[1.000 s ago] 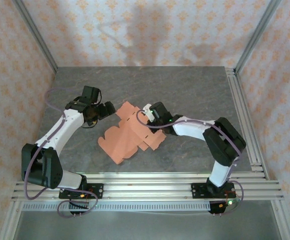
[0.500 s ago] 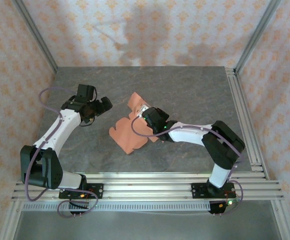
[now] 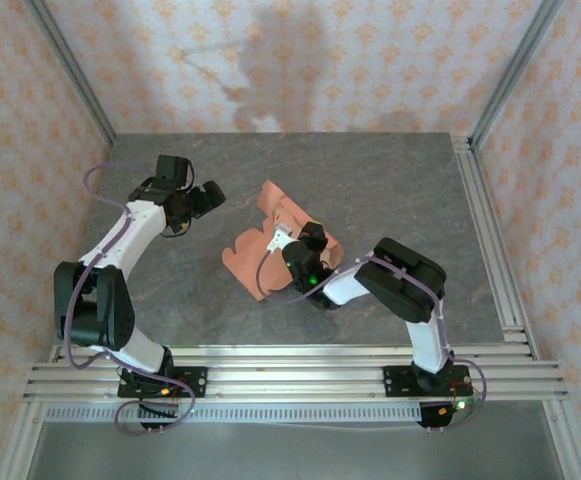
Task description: Fold the paper box
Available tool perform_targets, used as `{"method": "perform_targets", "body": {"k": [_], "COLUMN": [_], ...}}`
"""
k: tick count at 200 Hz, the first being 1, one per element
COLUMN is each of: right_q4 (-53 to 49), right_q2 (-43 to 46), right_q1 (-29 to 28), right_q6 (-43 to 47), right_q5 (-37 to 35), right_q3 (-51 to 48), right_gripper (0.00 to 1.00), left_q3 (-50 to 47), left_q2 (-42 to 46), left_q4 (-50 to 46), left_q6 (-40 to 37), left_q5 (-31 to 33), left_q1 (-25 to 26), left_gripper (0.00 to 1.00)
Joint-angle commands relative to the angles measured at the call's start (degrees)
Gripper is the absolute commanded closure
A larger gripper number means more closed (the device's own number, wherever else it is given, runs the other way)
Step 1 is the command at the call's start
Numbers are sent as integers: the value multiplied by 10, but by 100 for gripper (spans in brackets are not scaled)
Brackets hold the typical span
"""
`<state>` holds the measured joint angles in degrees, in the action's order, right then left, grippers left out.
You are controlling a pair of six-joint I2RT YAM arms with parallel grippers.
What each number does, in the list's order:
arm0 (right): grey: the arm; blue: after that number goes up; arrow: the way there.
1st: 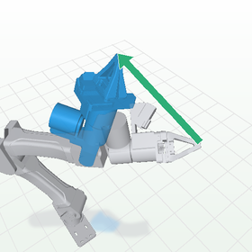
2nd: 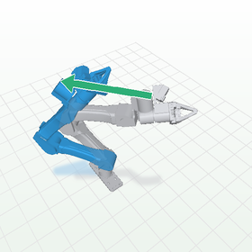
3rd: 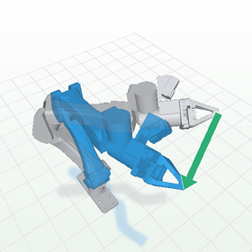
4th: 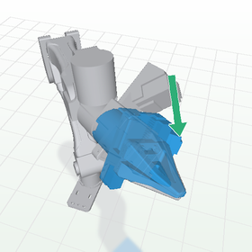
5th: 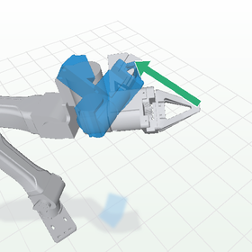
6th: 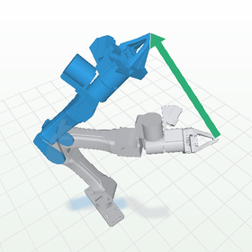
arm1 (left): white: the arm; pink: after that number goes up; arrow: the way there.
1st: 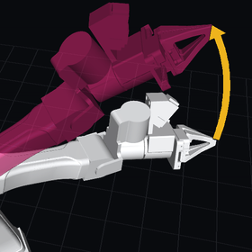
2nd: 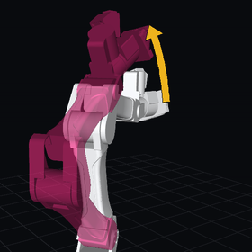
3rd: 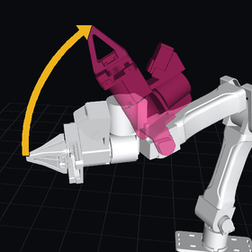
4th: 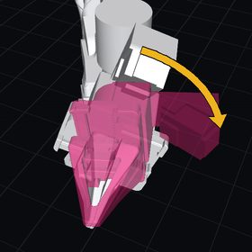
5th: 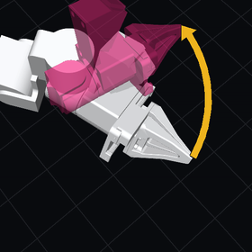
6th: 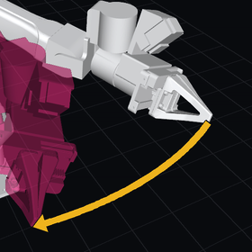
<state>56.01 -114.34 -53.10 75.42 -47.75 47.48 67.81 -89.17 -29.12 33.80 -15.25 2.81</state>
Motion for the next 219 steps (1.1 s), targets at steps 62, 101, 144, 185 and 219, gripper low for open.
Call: {"method": "perform_targets", "body": {"k": [62, 101, 144, 185, 219], "right_q4": [175, 195, 205, 194, 184], "right_q2": [-24, -31, -38, -35, -28], "right_q1": [-26, -30, -40, -51, -54], "right_q6": [136, 157, 165, 158, 146], "right_q5": [-19, -14, -12, -10, -17], "right_q3": [-20, -24, -22, -24, -26], "right_gripper": [100, 100, 100, 100, 100], "left_q3": [90, 169, 237, 333, 442], "left_q2": [-91, -162, -223, -308, -391], "left_q4": [40, 23, 14, -26, -107], "left_q6": [-47, -66, -82, -100, -143], "left_q5": [-66, -84, -100, -127, -163], "left_q1": [-10, -9, 3, 9, 26], "left_gripper": [0, 0, 0, 13, 27]}}
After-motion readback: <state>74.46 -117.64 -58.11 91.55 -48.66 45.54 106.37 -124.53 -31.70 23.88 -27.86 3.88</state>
